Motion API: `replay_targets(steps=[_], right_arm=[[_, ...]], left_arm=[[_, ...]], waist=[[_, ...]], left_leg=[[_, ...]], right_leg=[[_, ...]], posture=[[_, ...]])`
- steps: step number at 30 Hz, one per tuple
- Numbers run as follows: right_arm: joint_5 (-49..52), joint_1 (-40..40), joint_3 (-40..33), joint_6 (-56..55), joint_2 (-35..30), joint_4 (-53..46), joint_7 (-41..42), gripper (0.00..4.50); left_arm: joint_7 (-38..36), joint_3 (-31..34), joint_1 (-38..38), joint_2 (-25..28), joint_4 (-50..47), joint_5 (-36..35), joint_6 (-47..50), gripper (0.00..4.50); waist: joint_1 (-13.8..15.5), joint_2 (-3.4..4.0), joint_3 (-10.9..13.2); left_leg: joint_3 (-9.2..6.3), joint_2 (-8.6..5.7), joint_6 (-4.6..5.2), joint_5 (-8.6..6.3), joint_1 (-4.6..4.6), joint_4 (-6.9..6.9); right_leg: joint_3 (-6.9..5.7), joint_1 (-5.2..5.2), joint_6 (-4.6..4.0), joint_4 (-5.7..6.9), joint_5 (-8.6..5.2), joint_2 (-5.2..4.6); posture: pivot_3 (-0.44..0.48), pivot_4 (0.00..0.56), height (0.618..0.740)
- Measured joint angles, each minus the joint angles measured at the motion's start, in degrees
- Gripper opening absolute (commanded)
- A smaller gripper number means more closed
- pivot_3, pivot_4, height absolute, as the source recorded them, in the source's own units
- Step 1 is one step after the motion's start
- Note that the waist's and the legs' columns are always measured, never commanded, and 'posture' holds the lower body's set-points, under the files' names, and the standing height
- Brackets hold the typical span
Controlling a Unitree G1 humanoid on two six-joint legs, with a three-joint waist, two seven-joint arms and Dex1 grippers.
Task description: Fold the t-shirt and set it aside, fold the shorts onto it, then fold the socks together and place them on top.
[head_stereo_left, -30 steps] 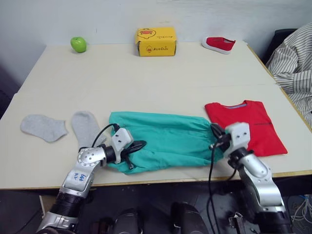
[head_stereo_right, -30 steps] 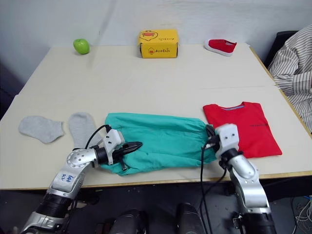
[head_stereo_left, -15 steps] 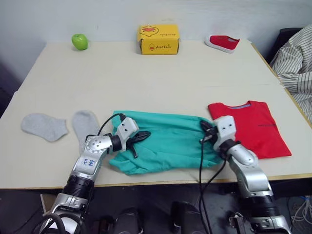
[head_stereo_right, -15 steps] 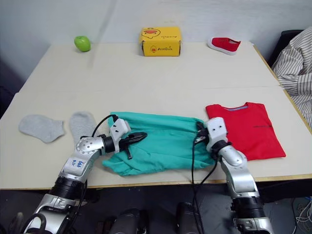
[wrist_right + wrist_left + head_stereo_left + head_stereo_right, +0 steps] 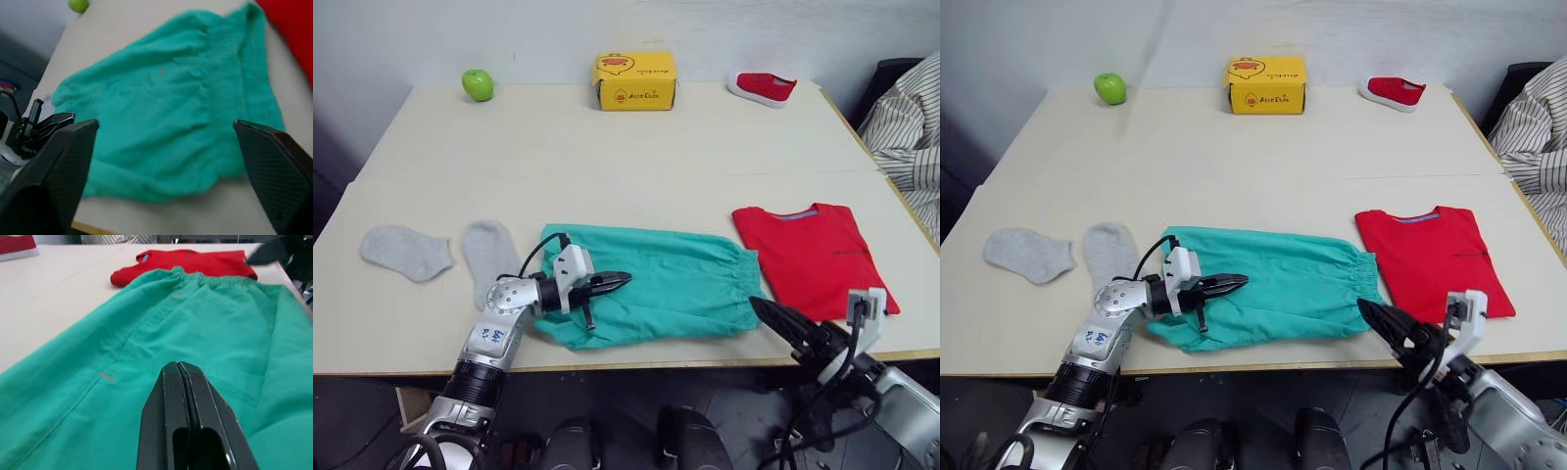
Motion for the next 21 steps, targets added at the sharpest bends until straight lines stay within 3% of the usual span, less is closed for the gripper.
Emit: replay_targets(steps=[5, 14, 21], right_arm=[[9.74, 1.60, 4.01, -1.30, 0.37, -0.25, -11.50, 4.49], [7.36, -7.65, 12.64, -6.44, 6.58, 1.50, -21.55, 4.49], [8.46, -13.88, 15.76, -7.14, 10.00, 5.38, -30.79, 4.49]], left_arm=[[-0.90, -2.91, -1.79, -0.80, 4.77, 2.55, -1.06, 0.00], [-1.52, -4.27, -6.15, -2.71, 13.19, 5.74, -5.99, 0.00], [-2.31, -4.19, -7.21, -3.32, 17.12, 6.41, -7.22, 0.00]], waist=[[-0.12, -0.01, 0.00], [-0.17, -0.17, -0.20], [-0.28, -1.08, -1.27]], left_leg=[[0.01, 0.04, 0.01, 0.00, -0.01, 0.00], [0.01, 0.06, 0.01, 0.00, -0.01, -0.01], [-0.15, 0.25, -0.03, -0.10, 0.46, -0.04]], right_leg=[[-0.01, 0.00, 0.04, -0.07, 0.02, 0.06], [-0.01, 0.00, 0.05, -0.08, 0.03, 0.08], [0.00, 0.57, -0.07, -0.24, -0.04, 0.08]], posture=[[0.000, 0.150, 0.740], [0.000, 0.150, 0.740], [0.000, 0.150, 0.740]])
